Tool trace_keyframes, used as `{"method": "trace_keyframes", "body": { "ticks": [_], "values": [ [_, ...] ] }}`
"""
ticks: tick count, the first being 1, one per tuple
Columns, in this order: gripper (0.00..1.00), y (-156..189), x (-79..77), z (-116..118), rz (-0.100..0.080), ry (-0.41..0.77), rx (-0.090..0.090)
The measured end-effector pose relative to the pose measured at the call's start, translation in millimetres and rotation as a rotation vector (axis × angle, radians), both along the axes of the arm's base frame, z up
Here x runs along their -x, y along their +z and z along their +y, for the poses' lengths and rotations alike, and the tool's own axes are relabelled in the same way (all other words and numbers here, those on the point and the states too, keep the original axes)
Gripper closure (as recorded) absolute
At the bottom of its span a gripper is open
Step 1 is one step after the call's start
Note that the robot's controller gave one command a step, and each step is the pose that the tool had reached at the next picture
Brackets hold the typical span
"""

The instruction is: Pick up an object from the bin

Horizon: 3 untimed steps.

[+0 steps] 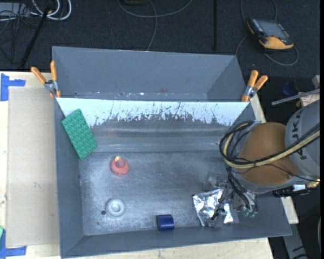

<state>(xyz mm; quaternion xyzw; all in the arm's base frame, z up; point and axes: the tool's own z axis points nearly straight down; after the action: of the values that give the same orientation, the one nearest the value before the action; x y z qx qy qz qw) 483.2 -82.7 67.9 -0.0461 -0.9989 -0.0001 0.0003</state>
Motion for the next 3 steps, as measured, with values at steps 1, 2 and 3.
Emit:
{"method": "trace_keyframes", "body": {
  "ticks": [1,2,3],
  "values": [
    [0.00,0.1,-1.0,0.7,-0.002,0.005,0.000],
    [1.00,-0.3,-0.2,0.7,0.000,0.007,0.000],
    [1.00,97.9,-2.2,0.8,-0.008,0.012,0.001]
  ]
}}
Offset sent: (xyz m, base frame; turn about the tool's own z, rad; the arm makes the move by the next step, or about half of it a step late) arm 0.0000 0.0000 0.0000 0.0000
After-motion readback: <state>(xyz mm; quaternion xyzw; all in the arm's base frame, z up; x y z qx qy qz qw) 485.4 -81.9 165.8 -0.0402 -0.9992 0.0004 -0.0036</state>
